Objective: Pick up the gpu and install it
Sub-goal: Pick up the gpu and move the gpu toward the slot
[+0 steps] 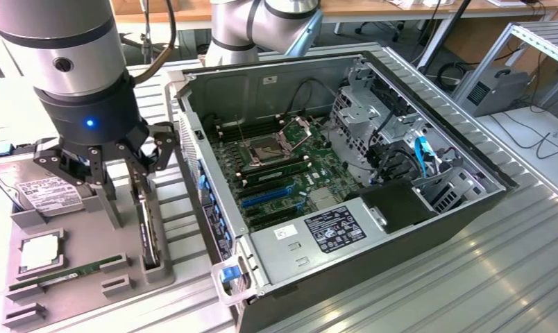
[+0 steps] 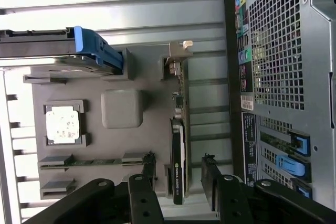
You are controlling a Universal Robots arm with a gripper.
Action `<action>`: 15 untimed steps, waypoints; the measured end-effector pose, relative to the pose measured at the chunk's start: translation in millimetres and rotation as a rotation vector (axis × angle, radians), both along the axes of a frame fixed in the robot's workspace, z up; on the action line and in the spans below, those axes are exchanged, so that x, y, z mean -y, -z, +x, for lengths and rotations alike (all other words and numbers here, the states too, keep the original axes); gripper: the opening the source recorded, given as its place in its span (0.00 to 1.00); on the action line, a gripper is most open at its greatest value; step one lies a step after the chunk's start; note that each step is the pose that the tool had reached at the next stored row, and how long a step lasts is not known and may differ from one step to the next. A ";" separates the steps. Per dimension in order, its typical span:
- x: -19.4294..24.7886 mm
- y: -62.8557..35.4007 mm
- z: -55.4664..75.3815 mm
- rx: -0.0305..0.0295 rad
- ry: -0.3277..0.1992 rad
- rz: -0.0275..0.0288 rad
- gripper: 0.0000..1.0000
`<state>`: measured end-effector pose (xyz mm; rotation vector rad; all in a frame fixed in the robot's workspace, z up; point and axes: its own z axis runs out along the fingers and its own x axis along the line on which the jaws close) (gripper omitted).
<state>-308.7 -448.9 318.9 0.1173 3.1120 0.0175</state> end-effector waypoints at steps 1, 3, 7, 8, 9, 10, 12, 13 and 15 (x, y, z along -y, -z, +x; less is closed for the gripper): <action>0.0 0.4 0.0 0.0000 0.000 -0.0004 0.48; 0.0 1.0 0.1 0.0000 0.000 -0.0009 0.48; 0.0 2.2 0.1 0.0001 0.000 -0.0012 0.48; 0.0 2.5 0.2 0.0001 0.000 -0.0013 0.48; 0.0 3.0 0.3 0.0002 0.000 -0.0012 0.48; 0.0 6.0 0.4 0.0001 0.000 -0.0013 0.48; 0.0 9.4 0.4 0.0001 0.000 -0.0013 0.48; 0.0 9.8 0.4 0.0001 0.000 -0.0013 0.48; 0.0 12.6 0.4 0.0001 0.000 -0.0013 0.48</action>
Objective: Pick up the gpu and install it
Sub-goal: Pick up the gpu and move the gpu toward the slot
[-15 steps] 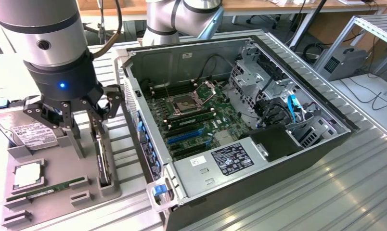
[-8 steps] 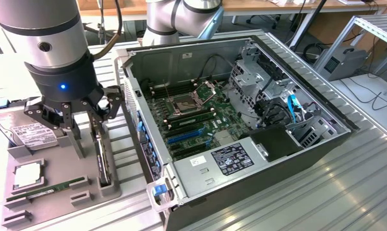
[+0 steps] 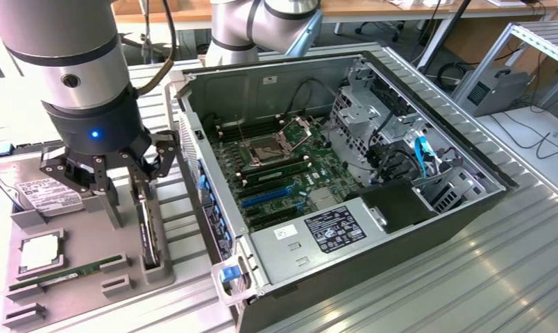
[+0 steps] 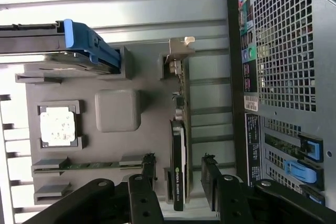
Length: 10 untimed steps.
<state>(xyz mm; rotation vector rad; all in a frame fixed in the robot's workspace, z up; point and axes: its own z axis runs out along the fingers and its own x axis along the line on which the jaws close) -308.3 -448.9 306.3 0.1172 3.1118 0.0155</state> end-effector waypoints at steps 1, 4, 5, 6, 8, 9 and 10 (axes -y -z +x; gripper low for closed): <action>0.0 4.1 0.0 0.0000 0.000 0.0000 0.48; -0.2 20.8 4.1 -0.0001 0.000 -0.0002 0.48; -0.2 25.2 5.2 -0.0001 0.000 -0.0002 0.48; -0.6 28.1 5.8 0.0000 0.000 -0.0002 0.48; -2.8 35.7 5.7 -0.0001 0.000 -0.0003 0.48; -3.3 36.4 5.7 -0.0001 0.000 -0.0004 0.48; -4.0 37.2 5.7 0.0000 0.000 -0.0004 0.48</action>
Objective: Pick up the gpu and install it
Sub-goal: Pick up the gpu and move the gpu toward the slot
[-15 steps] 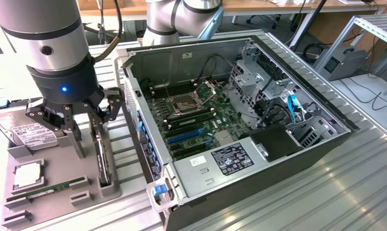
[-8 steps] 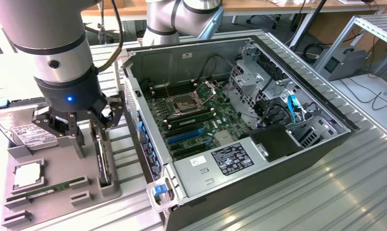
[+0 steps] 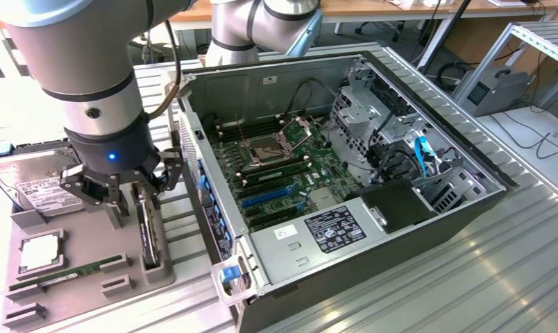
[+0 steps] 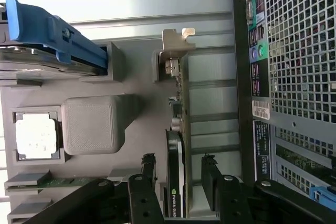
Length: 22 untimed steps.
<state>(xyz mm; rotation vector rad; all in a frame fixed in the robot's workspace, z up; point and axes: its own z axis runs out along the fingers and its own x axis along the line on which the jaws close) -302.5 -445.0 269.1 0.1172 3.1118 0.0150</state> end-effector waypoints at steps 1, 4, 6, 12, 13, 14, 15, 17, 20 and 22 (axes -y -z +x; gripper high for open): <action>-0.6 0.8 0.0 0.0001 0.000 0.0000 0.48; -2.1 3.2 0.0 -0.0001 0.000 -0.0007 0.48; -3.3 5.2 0.0 -0.0001 0.000 -0.0009 0.48; -4.7 10.3 0.0 0.0000 0.000 -0.0010 0.48; -4.8 11.3 0.0 0.0000 0.000 -0.0010 0.48; -4.8 12.1 0.0 -0.0001 0.000 -0.0010 0.48; -4.8 13.1 0.0 0.0000 0.000 -0.0010 0.48; -4.9 14.8 0.0 0.0000 0.000 -0.0010 0.48; -4.9 18.3 0.1 -0.0001 0.000 -0.0011 0.48; -4.9 20.0 0.2 -0.0001 0.000 -0.0010 0.48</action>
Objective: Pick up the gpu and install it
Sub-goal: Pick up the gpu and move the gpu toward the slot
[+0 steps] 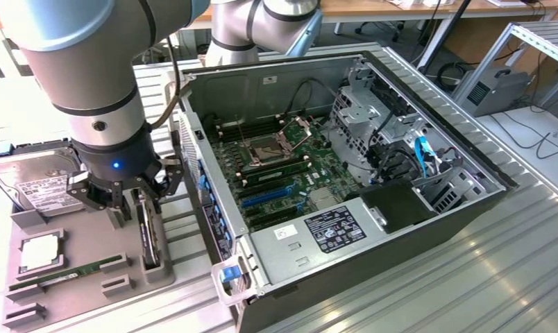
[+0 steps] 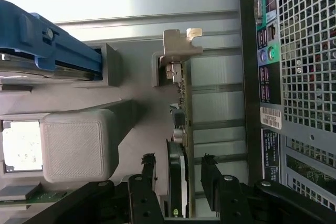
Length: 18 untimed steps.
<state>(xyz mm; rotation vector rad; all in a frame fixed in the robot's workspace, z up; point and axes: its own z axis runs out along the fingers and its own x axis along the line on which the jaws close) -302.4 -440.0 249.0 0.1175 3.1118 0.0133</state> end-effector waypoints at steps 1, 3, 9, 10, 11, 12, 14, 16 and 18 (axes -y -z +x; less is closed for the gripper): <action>0.0 0.8 0.2 0.0000 0.000 0.0000 0.48; 0.0 2.5 0.6 0.0000 0.000 0.0000 0.48; -0.1 6.7 1.6 0.0000 0.000 0.0000 0.48; -0.1 7.3 1.6 0.0001 0.000 0.0000 0.48; -0.1 7.9 1.7 0.0001 0.000 0.0000 0.48; 0.0 8.5 1.6 -0.0001 0.000 -0.0001 0.48; 0.0 8.6 1.6 -0.0002 0.000 -0.0002 0.48; -0.1 8.8 1.7 0.0000 0.000 0.0000 0.48; -0.1 8.8 1.7 0.0000 0.000 0.0000 0.48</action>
